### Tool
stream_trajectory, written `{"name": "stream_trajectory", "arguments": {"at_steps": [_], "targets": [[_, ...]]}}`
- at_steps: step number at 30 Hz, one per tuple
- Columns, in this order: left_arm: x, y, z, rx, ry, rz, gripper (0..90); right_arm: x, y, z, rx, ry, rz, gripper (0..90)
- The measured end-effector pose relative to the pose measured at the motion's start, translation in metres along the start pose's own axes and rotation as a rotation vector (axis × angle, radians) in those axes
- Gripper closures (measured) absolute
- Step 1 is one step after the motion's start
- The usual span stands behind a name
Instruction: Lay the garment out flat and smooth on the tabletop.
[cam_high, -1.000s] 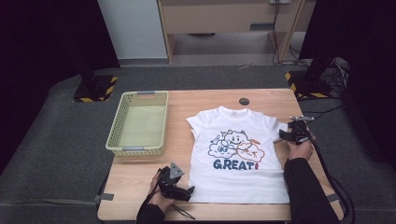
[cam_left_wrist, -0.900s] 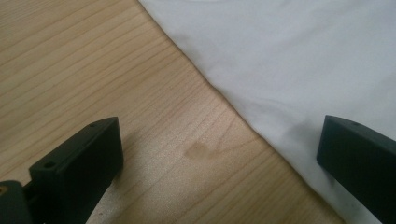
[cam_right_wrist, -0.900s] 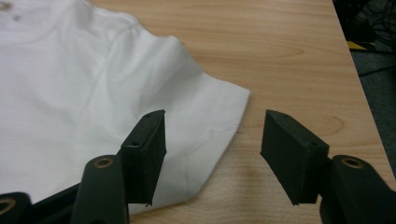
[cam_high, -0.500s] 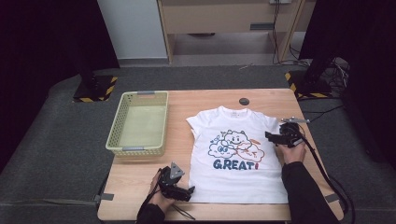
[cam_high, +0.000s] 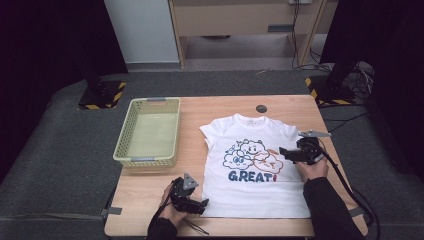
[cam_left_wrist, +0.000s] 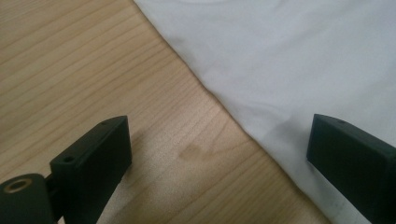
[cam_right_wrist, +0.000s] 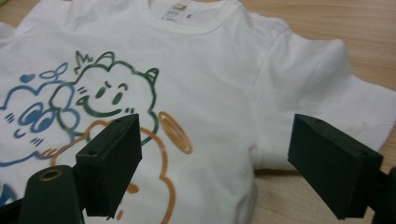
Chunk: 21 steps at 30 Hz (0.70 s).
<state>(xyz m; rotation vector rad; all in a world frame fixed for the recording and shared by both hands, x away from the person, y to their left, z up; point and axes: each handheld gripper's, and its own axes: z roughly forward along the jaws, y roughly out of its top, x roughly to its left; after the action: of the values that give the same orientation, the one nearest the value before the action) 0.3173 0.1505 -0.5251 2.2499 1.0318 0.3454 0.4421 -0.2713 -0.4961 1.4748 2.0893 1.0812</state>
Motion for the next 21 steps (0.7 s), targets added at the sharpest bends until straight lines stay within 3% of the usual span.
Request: {"name": "stream_trajectory", "arguments": {"at_steps": [6, 13, 21], "targets": [[0.003, 0.007, -0.005, -0.059, -0.014, -0.035, 6.9, 0.016, -0.007, -0.01, 0.024, 0.038, -0.052, 11.5], [0.007, 0.018, -0.01, -0.124, 0.014, -0.054, 7.5, 0.029, -0.017, -0.022, 0.028, 0.069, -0.087, 7.9], [0.013, 0.032, -0.01, -0.144, 0.012, -0.089, 7.4, 0.037, -0.03, -0.028, 0.063, 0.08, -0.125, 6.7]]}}
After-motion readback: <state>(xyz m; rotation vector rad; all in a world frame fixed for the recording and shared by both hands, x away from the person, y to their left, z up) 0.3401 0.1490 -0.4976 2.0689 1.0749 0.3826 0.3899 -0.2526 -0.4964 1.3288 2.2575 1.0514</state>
